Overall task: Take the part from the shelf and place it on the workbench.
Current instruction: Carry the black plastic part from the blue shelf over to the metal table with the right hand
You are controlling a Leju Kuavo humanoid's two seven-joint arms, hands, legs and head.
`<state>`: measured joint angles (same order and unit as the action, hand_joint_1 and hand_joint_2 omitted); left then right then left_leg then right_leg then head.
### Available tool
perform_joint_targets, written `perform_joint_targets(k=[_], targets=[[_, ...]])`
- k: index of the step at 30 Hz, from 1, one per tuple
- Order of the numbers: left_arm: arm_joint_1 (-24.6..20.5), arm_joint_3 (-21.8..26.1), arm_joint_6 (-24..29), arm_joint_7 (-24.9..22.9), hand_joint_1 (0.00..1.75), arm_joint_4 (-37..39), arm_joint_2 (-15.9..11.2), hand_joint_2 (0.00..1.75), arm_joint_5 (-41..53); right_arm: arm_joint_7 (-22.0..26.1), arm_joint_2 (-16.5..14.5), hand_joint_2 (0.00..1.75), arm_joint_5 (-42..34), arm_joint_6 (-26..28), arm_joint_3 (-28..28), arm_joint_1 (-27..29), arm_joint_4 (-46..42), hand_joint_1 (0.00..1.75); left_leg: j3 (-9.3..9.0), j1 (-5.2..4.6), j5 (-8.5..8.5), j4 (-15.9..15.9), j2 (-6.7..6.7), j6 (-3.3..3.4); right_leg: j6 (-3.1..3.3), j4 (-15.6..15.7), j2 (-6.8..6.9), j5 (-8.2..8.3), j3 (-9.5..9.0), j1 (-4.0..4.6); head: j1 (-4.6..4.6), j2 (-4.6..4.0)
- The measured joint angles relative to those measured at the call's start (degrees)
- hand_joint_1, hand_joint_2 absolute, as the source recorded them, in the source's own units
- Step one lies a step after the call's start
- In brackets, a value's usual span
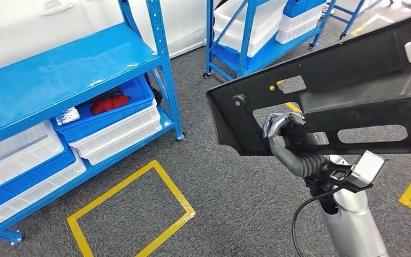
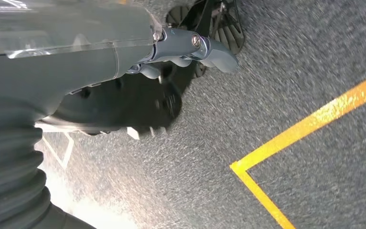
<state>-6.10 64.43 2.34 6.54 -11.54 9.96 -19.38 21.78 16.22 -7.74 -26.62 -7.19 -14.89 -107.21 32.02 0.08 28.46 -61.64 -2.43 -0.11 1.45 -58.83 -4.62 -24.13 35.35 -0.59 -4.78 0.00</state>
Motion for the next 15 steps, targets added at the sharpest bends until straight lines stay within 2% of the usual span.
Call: perform_joint_targets(k=[1,2,4,5,7,8,9,10,11,12,13,14,15], targets=[[0.0,0.0,0.0,0.4,0.0,0.0,-0.1,1.75,0.0,-0.3,0.9,1.75,0.8,-0.9,0.0,0.1,-0.2,1.75,-1.1,-0.04,-0.72,2.5,-1.04,0.21,-0.31,0.0,-0.51,0.17,0.2,-0.07,0.0,0.0],[-0.1,0.0,-0.1,0.8,0.0,0.0,-0.2,1.75,0.0,-0.6,1.8,1.75,1.6,-1.7,-0.1,0.1,-0.2,1.75,-1.53,-0.12,-0.84,3.8,-1.68,0.35,-0.69,0.0,-1.04,0.38,0.47,-0.22,0.01,0.0],[-0.3,0.0,0.0,1.4,0.0,0.0,-0.2,1.75,0.0,-1.8,4.0,1.75,3.5,-3.5,-0.8,-0.6,0.1,1.75,-1.61,-0.22,-1.11,4.4,-0.85,0.62,-1.56,0.1,-2.01,0.87,0.89,-0.48,0.01,0.0],[-0.5,0.0,0.0,1.8,0.0,0.0,-0.2,1.75,0.0,-2.5,5.4,1.75,4.0,-4.2,-1.6,-1.4,0.5,1.75,-1.71,-0.21,-1.49,4.9,-0.22,0.93,-1.85,-0.1,-1.53,0.75,1.16,-0.51,0.01,0.0],[-0.9,0.0,-0.2,2.4,0.0,0.0,-0.2,1.75,0.0,-3.9,8.6,1.75,4.1,-5.5,-3.6,-3.7,1.5,1.75,-1.89,-0.14,-2.26,5.7,1.18,1.58,-2.27,-3.3,1.12,-1.39,2.78,-0.34,0.01,0.0],[-1.0,0.0,-0.3,2.6,0.0,0.0,-0.2,1.75,0.0,-4.6,10.3,1.75,3.7,-6.1,-4.7,-4.7,2.1,1.75,-1.83,-0.28,-2.39,5.9,1.86,1.79,-2.42,-6.5,2.7,-3.29,4.27,-0.33,0.01,0.0],[-1.0,0.0,-0.5,2.7,0.0,0.0,-0.2,1.75,0.0,-5.4,12.2,1.75,3.2,-6.7,-5.7,-5.5,2.7,1.75,-1.72,-0.38,-2.43,5.8,2.46,1.91,-2.65,-10.3,3.55,-5.17,5.94,-0.4,0.01,0.0],[-1.0,0.0,-0.6,2.6,0.0,0.0,-0.3,1.75,0.0,-6.0,14.3,1.75,2.9,-7.3,-6.7,-6.0,3.2,1.75,-1.62,-0.45,-2.42,5.8,3.02,1.95,-2.9,-13.5,3.93,-6.35,7.26,-0.55,0.01,0.0],[-1.0,0.0,-0.7,2.5,0.0,0.0,-0.3,1.75,0.0,-6.6,16.7,1.75,2.7,-8.0,-7.7,-6.3,3.6,1.75,-1.54,-0.48,-2.4,5.7,3.55,1.97,-3.13,-15.1,4.14,-6.61,7.82,-0.7,0.01,0.0],[-1.0,0.0,-0.8,2.4,0.0,0.0,-0.3,1.75,0.0,-7.1,18.9,1.75,2.6,-8.4,-8.6,-6.4,3.9,1.75,-1.47,-0.48,-2.34,5.6,4.02,1.93,-3.33,-14.6,4.34,-5.87,7.31,-0.86,0.01,0.0],[-1.0,0.0,-0.8,2.3,0.0,0.0,-0.3,1.75,0.0,-7.3,20.7,1.75,2.6,-8.6,-9.3,-6.7,4.1,1.75,-1.44,-0.47,-2.22,5.4,4.52,1.84,-3.47,-11.8,4.75,-4.32,5.65,-0.99,0.02,0.0],[-1.0,-0.1,-0.9,2.2,0.0,0.0,-0.4,1.75,0.0,-7.4,22.2,1.75,2.5,-8.6,-9.9,-6.9,4.3,1.75,-1.43,-0.5,-2.02,5.1,5.04,1.65,-3.53,-7.8,5.76,-2.83,3.41,-1.05,0.02,0.0],[-1.0,-0.1,-0.8,2.0,0.0,0.0,-0.4,1.75,0.0,-7.1,23.3,1.75,2.4,-8.2,-10.4,-7.1,4.4,1.75,-1.37,-0.63,-1.74,4.8,5.51,1.38,-3.34,-4.2,6.73,-1.74,1.42,-0.88,0.01,0.0]])
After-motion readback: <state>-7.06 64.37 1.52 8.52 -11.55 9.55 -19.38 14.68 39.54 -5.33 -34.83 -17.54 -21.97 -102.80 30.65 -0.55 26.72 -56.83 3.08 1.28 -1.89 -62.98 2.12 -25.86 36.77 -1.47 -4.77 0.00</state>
